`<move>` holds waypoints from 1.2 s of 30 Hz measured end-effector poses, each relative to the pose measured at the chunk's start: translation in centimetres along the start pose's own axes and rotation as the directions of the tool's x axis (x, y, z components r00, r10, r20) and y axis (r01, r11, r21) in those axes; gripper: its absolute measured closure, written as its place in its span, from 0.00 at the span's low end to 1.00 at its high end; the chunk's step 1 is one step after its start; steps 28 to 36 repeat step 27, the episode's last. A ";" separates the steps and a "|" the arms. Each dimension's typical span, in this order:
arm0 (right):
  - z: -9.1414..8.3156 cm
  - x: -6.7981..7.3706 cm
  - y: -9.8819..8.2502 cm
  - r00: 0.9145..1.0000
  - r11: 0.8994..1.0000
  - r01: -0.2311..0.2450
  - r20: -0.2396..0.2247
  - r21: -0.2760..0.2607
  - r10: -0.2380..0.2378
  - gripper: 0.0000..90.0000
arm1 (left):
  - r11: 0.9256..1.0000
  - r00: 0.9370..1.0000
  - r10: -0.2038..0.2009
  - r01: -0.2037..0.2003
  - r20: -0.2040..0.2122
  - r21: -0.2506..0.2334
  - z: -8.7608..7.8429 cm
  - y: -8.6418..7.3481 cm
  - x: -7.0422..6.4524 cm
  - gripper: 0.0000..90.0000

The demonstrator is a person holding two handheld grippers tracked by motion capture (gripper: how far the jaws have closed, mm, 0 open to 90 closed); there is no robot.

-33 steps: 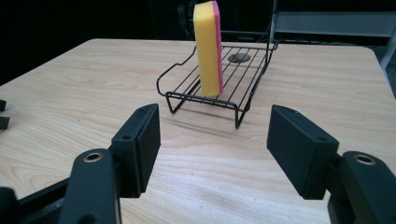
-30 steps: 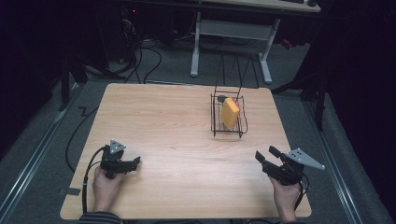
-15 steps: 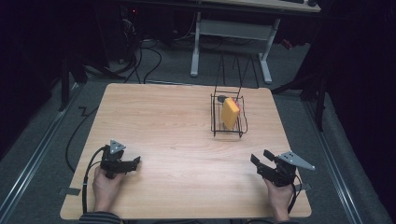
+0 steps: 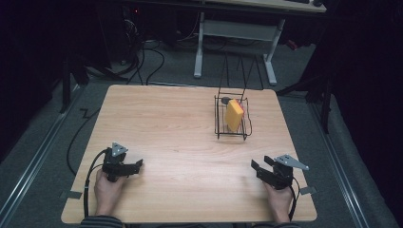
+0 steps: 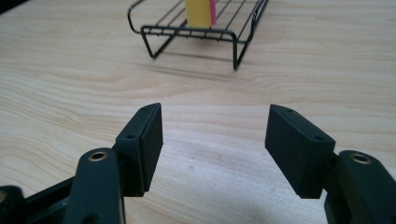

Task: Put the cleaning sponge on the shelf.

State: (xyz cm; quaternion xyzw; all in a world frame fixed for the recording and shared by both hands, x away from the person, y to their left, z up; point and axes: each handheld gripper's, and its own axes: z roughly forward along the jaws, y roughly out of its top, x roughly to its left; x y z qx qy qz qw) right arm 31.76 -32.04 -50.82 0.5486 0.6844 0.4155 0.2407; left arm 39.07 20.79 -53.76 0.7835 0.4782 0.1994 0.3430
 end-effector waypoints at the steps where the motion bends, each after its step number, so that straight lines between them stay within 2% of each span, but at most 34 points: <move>1: 0.0 0.0 0.0 1.000 1.000 0.000 0.000 0.000 0.000 0.41 | 1.000 1.000 0.000 0.000 0.000 0.000 0.0 0.0 0.0 0.17; 8: 1.5 0.0 -0.7 0.997 0.996 0.039 0.058 0.074 -0.043 0.41 | 1.000 1.000 0.000 0.000 0.000 0.000 0.0 0.0 0.0 0.17; 9: 1.7 -0.1 -0.8 0.996 0.994 0.055 0.072 0.092 -0.062 0.41 | 1.000 1.000 0.000 0.000 0.000 0.000 0.0 0.0 0.0 0.17; 12: 2.1 -0.1 -1.0 0.995 0.992 0.053 0.083 0.112 -0.062 0.41 | 1.000 1.000 0.000 0.000 0.000 0.000 0.0 0.0 0.0 0.17; 14: 2.4 0.0 -1.0 0.991 0.987 0.065 0.106 0.148 -0.081 0.40 | 1.000 1.000 0.000 0.000 0.000 0.000 0.0 0.0 0.0 0.17; 16: 2.5 0.0 -0.9 0.991 0.986 0.063 0.107 0.157 -0.080 0.40 | 1.000 1.000 0.000 0.000 0.000 0.000 0.0 0.0 0.0 0.17; 17: 2.7 0.0 -0.9 0.990 0.981 0.067 0.107 0.183 -0.088 0.39 | 1.000 1.000 0.000 0.000 0.000 0.000 0.0 0.0 0.0 0.17; 22: 2.9 0.1 -0.9 0.989 0.979 0.086 0.102 0.186 -0.106 0.37 | 1.000 1.000 0.000 0.000 0.000 0.000 0.0 0.0 0.0 0.17; 36: 2.8 0.1 -0.9 0.989 0.979 0.086 0.102 0.186 -0.107 0.37 | 1.000 1.000 -0.001 0.001 0.000 -0.001 0.0 0.0 0.0 0.17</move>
